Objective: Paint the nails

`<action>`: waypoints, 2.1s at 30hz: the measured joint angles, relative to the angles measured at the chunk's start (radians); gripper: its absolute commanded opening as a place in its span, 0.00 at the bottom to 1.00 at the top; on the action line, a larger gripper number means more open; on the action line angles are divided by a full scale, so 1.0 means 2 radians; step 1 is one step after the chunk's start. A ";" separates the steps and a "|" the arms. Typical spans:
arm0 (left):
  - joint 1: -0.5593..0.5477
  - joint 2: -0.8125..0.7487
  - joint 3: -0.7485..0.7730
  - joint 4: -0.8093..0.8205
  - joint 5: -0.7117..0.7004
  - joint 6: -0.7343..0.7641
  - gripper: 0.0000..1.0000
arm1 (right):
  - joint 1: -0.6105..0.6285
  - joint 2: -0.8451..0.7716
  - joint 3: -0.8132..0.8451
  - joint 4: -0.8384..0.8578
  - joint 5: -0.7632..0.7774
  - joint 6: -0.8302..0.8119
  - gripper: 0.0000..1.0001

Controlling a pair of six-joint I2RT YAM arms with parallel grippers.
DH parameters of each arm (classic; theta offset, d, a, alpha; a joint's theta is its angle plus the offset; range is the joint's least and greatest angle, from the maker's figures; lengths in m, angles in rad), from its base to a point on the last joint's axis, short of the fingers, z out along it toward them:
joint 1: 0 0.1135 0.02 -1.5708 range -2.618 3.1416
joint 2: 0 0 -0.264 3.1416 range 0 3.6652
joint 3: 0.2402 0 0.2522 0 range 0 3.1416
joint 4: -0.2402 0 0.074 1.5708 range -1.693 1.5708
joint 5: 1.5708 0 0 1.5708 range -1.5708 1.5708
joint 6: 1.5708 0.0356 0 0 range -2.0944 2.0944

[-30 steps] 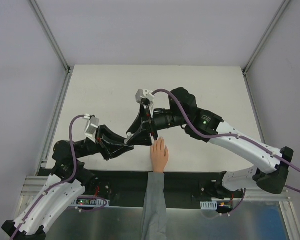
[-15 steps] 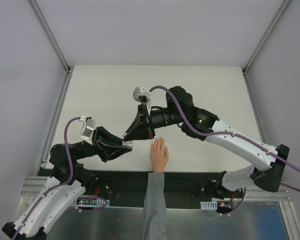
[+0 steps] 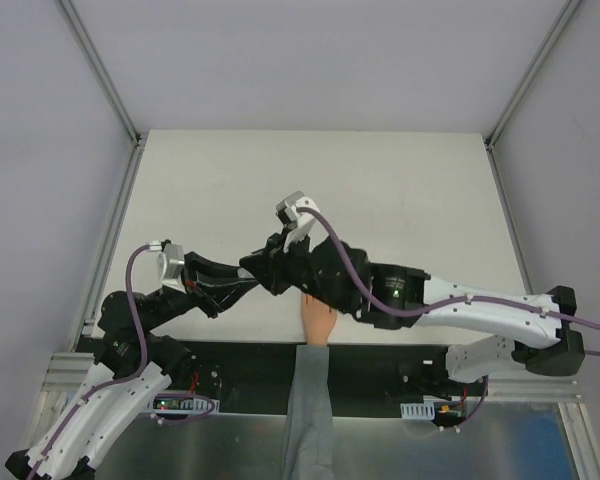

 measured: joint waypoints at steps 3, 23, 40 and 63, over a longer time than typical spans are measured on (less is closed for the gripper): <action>-0.009 -0.002 0.003 -0.022 -0.017 0.033 0.00 | 0.078 0.021 0.024 -0.029 0.207 0.020 0.00; -0.004 0.000 0.025 -0.091 0.029 0.013 0.00 | -0.022 -0.005 0.066 -0.169 0.003 -0.122 0.79; -0.004 -0.011 0.038 -0.093 0.083 -0.058 0.00 | -0.120 0.019 0.027 -0.016 -0.410 -0.088 0.56; -0.004 0.007 0.045 -0.047 0.096 -0.080 0.00 | -0.124 0.044 0.025 0.049 -0.453 -0.039 0.01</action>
